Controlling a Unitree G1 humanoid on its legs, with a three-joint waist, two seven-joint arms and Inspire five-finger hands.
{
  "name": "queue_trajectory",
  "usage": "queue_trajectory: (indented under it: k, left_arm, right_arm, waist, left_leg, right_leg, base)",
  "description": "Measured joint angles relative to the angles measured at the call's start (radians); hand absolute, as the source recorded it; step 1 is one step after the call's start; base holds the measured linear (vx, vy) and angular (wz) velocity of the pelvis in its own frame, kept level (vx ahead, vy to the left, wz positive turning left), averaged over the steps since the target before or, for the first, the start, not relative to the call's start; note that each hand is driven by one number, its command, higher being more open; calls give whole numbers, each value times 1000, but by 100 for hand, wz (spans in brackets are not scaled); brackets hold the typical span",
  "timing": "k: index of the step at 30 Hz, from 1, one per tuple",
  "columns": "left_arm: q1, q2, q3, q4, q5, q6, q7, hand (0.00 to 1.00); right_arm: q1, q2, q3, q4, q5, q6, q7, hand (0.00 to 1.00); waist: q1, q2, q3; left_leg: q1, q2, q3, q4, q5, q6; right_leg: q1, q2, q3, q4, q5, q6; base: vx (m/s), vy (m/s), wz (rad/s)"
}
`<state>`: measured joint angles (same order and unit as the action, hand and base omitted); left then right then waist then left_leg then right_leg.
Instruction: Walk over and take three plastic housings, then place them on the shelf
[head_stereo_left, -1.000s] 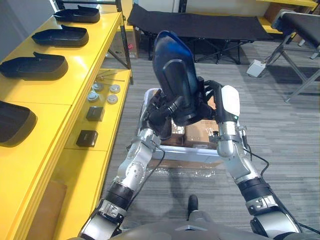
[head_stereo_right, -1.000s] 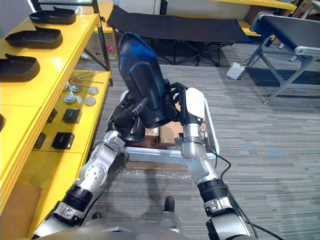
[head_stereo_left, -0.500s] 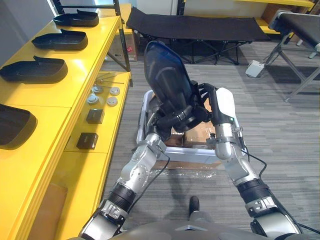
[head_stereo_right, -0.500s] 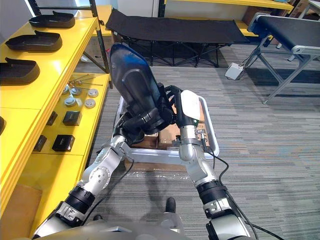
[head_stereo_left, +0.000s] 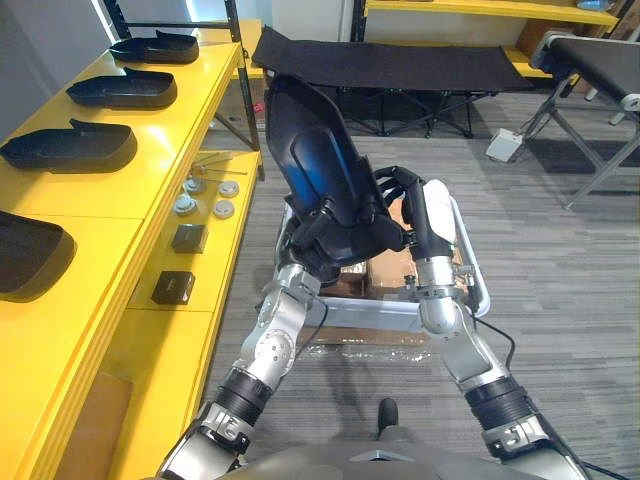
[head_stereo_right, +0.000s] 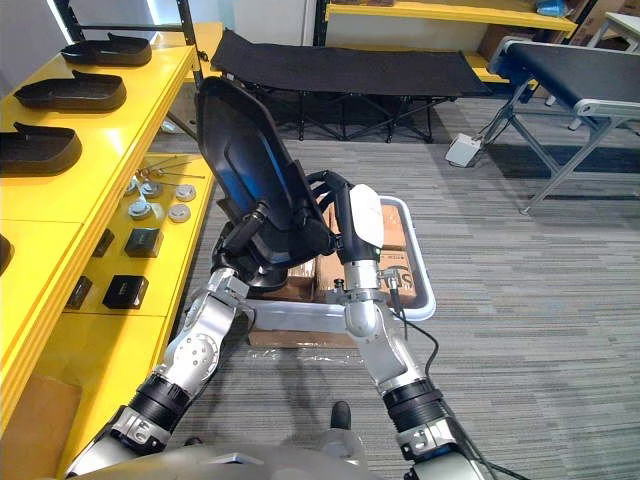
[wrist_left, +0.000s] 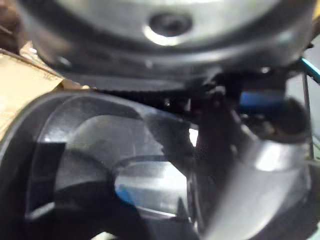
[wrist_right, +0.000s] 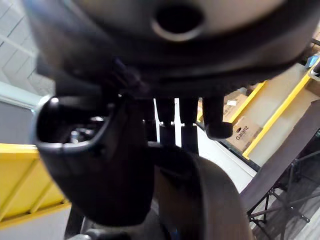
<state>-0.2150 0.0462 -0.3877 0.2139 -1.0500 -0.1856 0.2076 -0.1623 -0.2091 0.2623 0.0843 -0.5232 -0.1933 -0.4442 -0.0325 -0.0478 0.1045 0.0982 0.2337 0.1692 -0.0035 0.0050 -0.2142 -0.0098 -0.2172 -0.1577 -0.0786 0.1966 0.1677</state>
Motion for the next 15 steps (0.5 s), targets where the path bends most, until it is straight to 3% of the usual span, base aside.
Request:
queue_trajectory:
  k: [5, 6, 12, 15]
  left_arm:
    - [25, -5, -9, 0, -120, -11, -56, 0]
    - [30, -8, -12, 1, -159, -11, -79, 0]
    - [30, -31, 5, -2, -145, -58, -109, 0]
    - [30, -50, 25, -20, 5, -82, -75, 0]
  right_arm:
    - [12, 21, 3, -3, 0, -23, -1, 0]
    - [16, 25, 4, -3, 0, -38, -5, 100]
    - [60, 28, 36, -9, 12, -60, -24, 100]
    - [102, 46, 62, -12, 133, -47, -36, 100]
  waist:
    - [-2, -11, -7]
    - [-2, -11, -7]
    - [-1, -11, -11]
    - [1, -7, -14]
  left_leg:
    - [1, 0, 1, 0, -1, 0]
    - [1, 0, 1, -1, -1, 0]
    - [7, 0, 7, -2, -1, -1]
    - [8, 0, 7, -3, -1, -1]
  right_leg:
    - [1, 0, 0, 0, 0, 0]
    - [1, 0, 0, 0, 0, 0]
    - [2, 0, 0, 0, -1, 0]
    - [2, 0, 0, 0, -2, -2]
  base:
    - [0, 0, 0]
    - [0, 0, 0]
    - [0, 0, -1]
    - [0, 0, 0]
